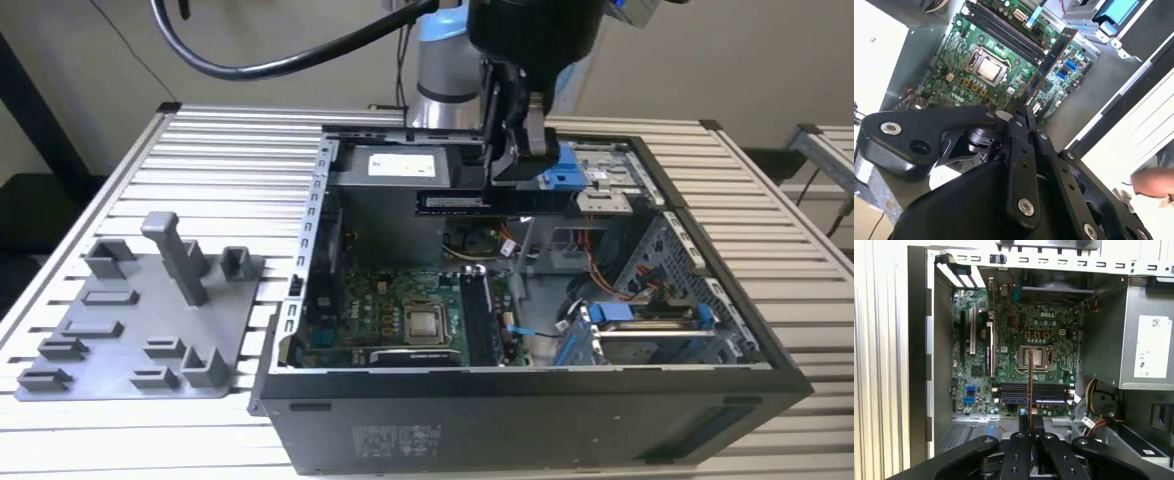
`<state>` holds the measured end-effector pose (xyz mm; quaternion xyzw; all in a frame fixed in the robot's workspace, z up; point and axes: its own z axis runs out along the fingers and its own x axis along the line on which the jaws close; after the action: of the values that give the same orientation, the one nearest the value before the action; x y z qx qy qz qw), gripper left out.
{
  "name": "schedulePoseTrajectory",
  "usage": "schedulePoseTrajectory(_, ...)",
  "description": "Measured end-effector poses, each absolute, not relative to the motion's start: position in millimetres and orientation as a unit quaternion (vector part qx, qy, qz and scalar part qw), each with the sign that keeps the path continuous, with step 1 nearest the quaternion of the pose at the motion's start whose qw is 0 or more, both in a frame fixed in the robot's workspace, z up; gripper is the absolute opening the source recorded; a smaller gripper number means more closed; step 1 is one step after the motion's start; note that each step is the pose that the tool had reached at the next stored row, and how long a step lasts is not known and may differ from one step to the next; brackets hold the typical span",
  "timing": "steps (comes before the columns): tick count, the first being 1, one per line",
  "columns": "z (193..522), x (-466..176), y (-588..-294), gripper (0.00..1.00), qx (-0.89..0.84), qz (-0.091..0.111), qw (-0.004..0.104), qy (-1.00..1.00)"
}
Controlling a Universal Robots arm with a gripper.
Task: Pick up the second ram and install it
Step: 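Pick up the second ram and move it above second insertion slot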
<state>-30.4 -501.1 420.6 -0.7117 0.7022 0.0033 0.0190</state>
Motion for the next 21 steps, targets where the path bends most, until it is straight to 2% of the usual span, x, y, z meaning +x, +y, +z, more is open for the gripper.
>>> schedulePoseTrajectory(21, 421, 16, -501, 0.14, -0.712, 0.003, 0.019, 0.702)
